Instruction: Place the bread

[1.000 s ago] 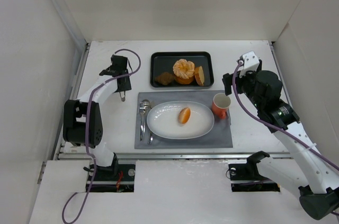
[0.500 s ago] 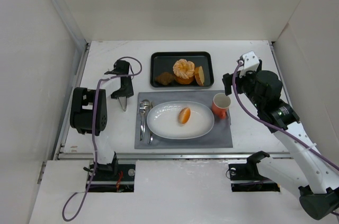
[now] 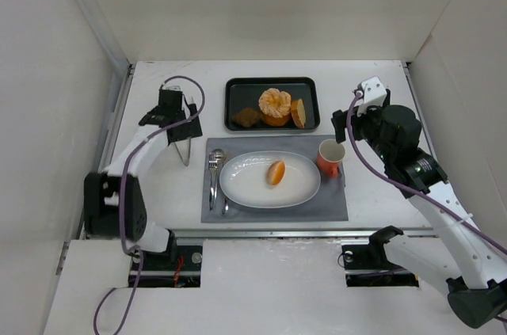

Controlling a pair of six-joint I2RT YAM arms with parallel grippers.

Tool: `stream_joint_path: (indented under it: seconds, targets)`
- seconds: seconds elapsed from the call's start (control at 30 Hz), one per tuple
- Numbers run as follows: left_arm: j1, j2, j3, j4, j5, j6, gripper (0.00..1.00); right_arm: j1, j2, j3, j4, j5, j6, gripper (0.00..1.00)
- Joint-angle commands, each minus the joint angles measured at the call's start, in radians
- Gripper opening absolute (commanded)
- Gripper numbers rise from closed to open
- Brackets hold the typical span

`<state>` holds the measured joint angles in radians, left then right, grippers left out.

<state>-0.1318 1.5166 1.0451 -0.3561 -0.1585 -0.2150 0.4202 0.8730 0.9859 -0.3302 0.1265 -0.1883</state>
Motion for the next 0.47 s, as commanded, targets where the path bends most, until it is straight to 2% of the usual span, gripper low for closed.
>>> stream_joint_path:
  seconds: [0.0, 0.03, 0.17, 0.27, 0.33, 0.43]
  targets:
    - [-0.026, -0.24, -0.023, 0.046, 0.075, -0.007, 1.0, 0.006, 0.012, 0.019, 0.013, -0.025, -0.01, 1.0]
    - [-0.049, -0.336, -0.043, 0.063, 0.094, -0.007, 1.0, 0.006, 0.012, 0.019, 0.013, -0.025, -0.01, 1.0]
    - [-0.075, -0.537, -0.135, 0.175, 0.187, 0.035, 1.0, 0.006, 0.023, 0.002, 0.054, 0.03, 0.047, 1.0]
    - [-0.084, -0.598, -0.194, 0.249, 0.243, 0.035, 1.0, 0.006, 0.061, 0.043, 0.065, 0.136, 0.186, 1.0]
    - [-0.084, -0.616, -0.224, 0.269, 0.266, 0.046, 1.0, 0.006, 0.083, 0.056, 0.037, 0.147, 0.175, 1.0]
    - [-0.094, -0.625, -0.235, 0.255, 0.277, 0.046, 1.0, 0.006, 0.067, 0.005, 0.103, 0.156, 0.15, 1.0]
